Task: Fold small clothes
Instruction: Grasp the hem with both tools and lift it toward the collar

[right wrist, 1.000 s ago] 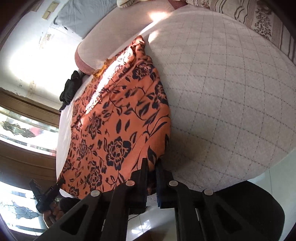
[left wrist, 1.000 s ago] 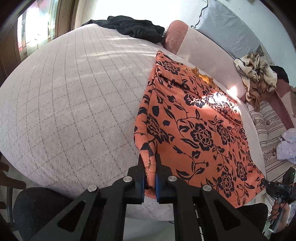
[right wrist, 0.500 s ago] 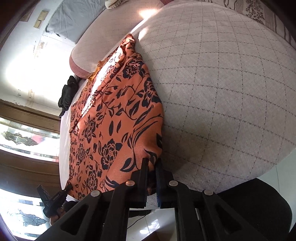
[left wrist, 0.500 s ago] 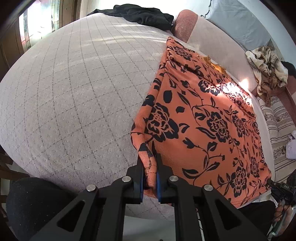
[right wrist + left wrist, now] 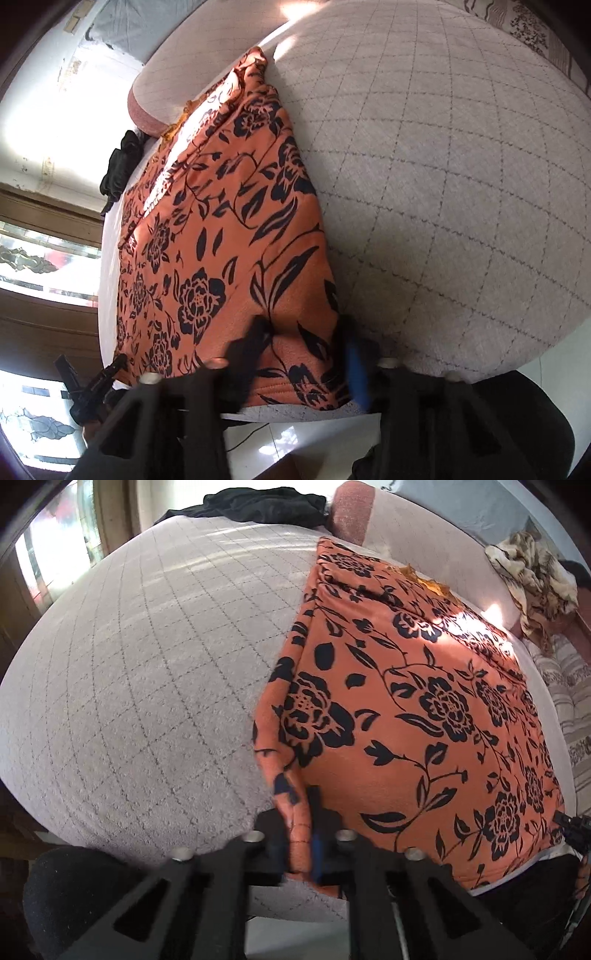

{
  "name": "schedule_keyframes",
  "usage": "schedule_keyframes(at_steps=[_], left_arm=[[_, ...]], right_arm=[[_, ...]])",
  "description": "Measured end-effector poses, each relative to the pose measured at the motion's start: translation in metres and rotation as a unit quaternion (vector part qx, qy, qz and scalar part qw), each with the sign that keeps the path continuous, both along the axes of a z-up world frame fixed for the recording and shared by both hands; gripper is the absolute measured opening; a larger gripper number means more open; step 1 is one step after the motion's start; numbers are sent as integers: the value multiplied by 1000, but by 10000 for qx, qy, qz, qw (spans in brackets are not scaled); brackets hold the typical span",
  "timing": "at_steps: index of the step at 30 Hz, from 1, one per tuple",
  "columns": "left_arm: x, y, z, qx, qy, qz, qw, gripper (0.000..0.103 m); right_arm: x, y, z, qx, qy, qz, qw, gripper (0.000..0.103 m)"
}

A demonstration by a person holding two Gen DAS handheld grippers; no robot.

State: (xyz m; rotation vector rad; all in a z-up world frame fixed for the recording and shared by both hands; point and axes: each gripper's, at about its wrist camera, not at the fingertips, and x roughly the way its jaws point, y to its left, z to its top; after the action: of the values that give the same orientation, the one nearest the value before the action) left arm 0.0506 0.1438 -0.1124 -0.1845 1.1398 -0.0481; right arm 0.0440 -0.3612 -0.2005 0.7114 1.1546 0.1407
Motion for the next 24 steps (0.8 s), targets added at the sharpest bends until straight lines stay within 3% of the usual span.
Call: schedule_keyframes(at_steps=[6, 8, 11, 14, 18, 24], left_arm=[[-7, 10, 39, -386, -597, 133, 9974, 8], [-3, 12, 30, -340, -458, 160, 9982, 8], [5, 15, -7, -354, 263, 342, 9984, 8], [2, 12, 2, -337, 32, 250, 9991, 8], [6, 12, -4, -360, 167, 244, 9989, 8], [28, 0, 37, -418, -323, -62, 9986, 8]], right_arm=[[-5, -5, 24, 266, -408, -134, 9987, 10], [-3, -5, 25, 205, -398, -96, 9990, 10], [3, -5, -3, 281, 72, -111, 9995, 10], [5, -4, 1, 270, 15, -79, 9996, 10], [13, -6, -1, 306, 83, -52, 9995, 10], [23, -4, 14, 627, -134, -35, 9979, 10]])
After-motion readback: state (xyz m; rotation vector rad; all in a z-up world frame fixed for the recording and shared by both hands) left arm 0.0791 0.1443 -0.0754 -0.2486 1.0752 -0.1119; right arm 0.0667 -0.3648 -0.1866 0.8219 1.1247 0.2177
